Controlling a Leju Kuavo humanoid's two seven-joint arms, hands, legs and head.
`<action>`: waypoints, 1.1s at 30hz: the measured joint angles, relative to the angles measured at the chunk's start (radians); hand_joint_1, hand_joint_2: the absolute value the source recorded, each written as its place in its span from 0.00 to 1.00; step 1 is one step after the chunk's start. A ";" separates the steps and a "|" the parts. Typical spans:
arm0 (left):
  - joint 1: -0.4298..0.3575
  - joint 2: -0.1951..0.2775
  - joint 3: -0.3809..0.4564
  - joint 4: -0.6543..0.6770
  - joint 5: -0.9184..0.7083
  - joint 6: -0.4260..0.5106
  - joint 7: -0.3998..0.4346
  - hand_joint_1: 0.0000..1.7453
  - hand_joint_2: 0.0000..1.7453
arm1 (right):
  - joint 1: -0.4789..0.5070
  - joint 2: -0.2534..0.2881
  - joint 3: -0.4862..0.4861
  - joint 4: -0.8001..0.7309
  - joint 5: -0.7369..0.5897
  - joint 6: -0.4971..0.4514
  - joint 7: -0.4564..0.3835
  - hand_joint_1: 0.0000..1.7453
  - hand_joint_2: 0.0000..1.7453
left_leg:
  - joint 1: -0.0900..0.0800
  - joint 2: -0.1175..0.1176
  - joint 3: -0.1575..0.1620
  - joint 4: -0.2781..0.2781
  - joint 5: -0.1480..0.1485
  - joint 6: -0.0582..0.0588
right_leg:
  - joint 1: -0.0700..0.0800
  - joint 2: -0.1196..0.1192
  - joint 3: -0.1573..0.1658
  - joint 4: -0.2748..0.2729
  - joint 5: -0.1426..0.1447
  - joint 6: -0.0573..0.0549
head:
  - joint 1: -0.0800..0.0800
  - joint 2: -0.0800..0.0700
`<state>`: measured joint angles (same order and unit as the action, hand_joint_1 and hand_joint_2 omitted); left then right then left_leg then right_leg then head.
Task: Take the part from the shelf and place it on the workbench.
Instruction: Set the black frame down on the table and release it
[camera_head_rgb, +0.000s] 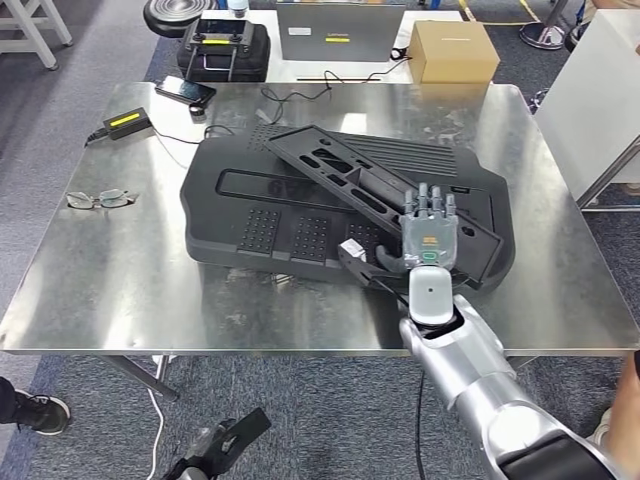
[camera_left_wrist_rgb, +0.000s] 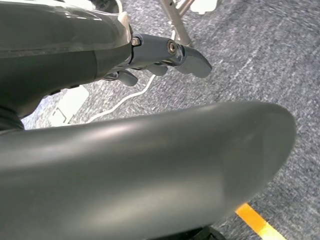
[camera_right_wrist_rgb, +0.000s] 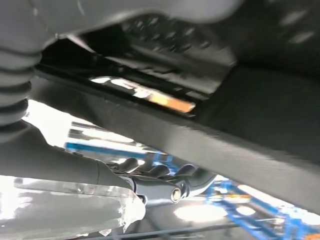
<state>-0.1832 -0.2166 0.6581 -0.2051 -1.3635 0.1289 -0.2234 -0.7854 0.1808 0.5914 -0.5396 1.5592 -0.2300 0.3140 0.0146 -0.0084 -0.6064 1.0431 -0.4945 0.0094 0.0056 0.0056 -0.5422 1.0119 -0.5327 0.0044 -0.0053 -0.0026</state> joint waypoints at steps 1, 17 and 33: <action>0.003 0.000 0.000 0.000 0.010 0.006 -0.002 0.00 0.00 | 0.006 -0.004 0.000 -0.019 -0.008 0.023 -0.028 0.00 0.00 | 0.000 0.000 0.000 0.000 0.000 0.000 | 0.000 0.000 0.000 0.000 0.000 0.000 | 0.000 0.000; 0.069 0.022 0.048 0.000 0.116 0.062 -0.067 0.00 0.00 | 0.092 -0.260 0.062 -0.531 -0.272 0.247 -0.174 0.00 0.00 | 0.000 0.000 0.000 0.000 0.000 0.000 | 0.000 -0.001 0.000 0.000 0.000 0.000 | 0.000 0.000; 0.102 0.026 0.085 0.000 0.146 0.084 -0.097 0.00 0.00 | 0.467 -0.552 -0.029 -1.131 -0.445 -0.008 -0.258 0.00 0.00 | -0.001 -0.002 -0.001 0.000 -0.001 0.000 | 0.000 -0.004 0.000 -0.001 -0.001 0.000 | 0.000 0.000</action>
<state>-0.0810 -0.1905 0.7429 -0.2049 -1.2177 0.2127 -0.3204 -0.3182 -0.3714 0.5622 -1.6709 1.1140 -0.2380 0.0565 0.0139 -0.0105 -0.6074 1.0432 -0.4957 0.0094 0.0052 0.0020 -0.5425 1.0113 -0.5337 0.0044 -0.0051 -0.0027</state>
